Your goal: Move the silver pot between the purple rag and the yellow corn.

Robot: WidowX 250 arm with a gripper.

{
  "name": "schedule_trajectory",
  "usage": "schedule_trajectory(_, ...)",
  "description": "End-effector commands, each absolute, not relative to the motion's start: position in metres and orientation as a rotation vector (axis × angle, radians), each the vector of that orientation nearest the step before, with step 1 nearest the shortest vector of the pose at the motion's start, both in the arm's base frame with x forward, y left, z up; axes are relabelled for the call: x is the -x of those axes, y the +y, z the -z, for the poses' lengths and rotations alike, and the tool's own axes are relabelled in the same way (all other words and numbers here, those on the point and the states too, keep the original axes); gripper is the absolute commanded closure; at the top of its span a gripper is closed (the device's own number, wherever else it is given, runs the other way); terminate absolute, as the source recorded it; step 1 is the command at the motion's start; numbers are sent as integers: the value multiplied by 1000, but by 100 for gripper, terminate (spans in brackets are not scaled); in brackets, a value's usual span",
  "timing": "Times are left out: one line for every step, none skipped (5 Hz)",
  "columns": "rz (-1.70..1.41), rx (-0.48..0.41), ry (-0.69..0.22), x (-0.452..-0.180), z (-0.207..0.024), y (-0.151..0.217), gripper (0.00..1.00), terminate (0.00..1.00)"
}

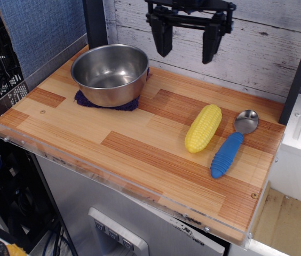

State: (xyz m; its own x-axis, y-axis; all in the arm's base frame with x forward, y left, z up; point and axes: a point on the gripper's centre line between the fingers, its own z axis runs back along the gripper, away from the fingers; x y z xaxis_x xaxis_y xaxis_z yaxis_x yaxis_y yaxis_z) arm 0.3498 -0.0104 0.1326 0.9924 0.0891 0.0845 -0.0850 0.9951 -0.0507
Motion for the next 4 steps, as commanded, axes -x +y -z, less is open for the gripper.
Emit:
schedule_trajectory(-134,52,-105,-358,-125,28,0,0)
schedule_trajectory(-140,15,-78,-365,-107,43,0,0)
schedule_trajectory(-144,-10,-54,-370,-89,53,0,0)
schedule_trajectory(-157,-15,-3,-374,-65,61,0,0)
